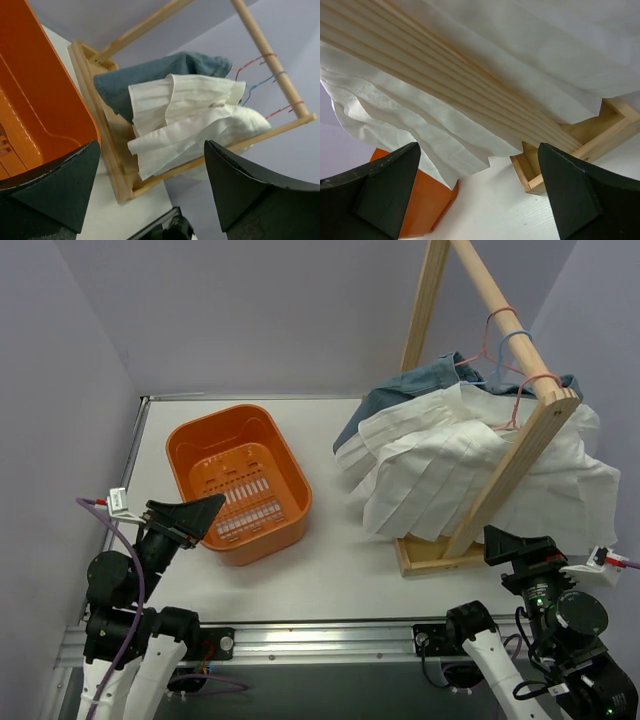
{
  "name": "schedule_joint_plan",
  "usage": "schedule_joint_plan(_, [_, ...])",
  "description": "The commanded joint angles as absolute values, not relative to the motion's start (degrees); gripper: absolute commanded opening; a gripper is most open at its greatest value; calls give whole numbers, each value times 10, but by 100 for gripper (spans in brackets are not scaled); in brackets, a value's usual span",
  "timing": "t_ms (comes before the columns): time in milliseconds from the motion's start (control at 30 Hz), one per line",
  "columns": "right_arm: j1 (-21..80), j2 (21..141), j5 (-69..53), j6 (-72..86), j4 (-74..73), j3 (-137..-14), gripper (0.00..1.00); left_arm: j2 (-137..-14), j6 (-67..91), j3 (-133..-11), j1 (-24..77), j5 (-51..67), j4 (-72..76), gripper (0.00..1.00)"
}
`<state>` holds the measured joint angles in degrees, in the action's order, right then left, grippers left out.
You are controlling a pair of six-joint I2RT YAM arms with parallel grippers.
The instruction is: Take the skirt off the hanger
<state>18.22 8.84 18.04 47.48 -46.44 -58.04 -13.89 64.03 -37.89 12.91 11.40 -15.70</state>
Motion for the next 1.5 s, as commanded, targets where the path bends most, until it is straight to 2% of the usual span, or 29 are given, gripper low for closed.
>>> schedule_joint_plan(0, [198, 107, 263, 532, -504, -615, 100, -175, 598, -389, 127, 213, -113, 94])
schedule_joint_plan(33, [200, 109, 284, 589, -548, -624, 100, -178, 620, -378, 127, 219, -74, 94])
schedule_joint_plan(100, [207, 111, 321, 640, -583, -633, 100, -208, 683, -325, 127, 254, 146, 94])
schedule_joint_plan(167, [224, 92, 317, 616, -563, -634, 100, -255, 685, -329, 128, 282, 222, 94])
schedule_joint_plan(267, [243, 56, 301, 604, -524, -624, 100, -385, 550, -463, 171, 349, 118, 94])
schedule_joint_plan(300, [250, 47, 292, 600, -512, -621, 100, -401, 515, -524, 192, 342, 94, 94])
schedule_joint_plan(433, [314, 38, 284, 625, -501, -613, 100, -473, 338, -645, 327, 259, 5, 95])
schedule_joint_plan(633, [438, 179, 311, 673, -616, -655, 100, -610, 160, -772, 483, 240, -47, 96])
schedule_joint_plan(733, [440, 217, 330, 671, -632, -686, 100, -677, 37, -845, 544, 207, -100, 95])
schedule_joint_plan(800, [441, 200, 336, 667, -612, -688, 100, -720, -45, -893, 562, 181, -127, 94])
schedule_joint_plan(933, [449, 117, 310, 623, -507, -662, 100, -788, -126, -974, 561, 220, -148, 94])
schedule_joint_plan(1000, [460, 98, 308, 621, -510, -663, 100, -825, -158, -1024, 561, 256, -169, 94])
schedule_joint_plan(1200, [465, 158, 303, 613, -580, -712, 100, -896, -207, -1084, 555, 266, -171, 94])
schedule_joint_plan(1467, [464, 186, 292, 592, -576, -733, 100, -963, -190, -1129, 552, 374, -165, 94])
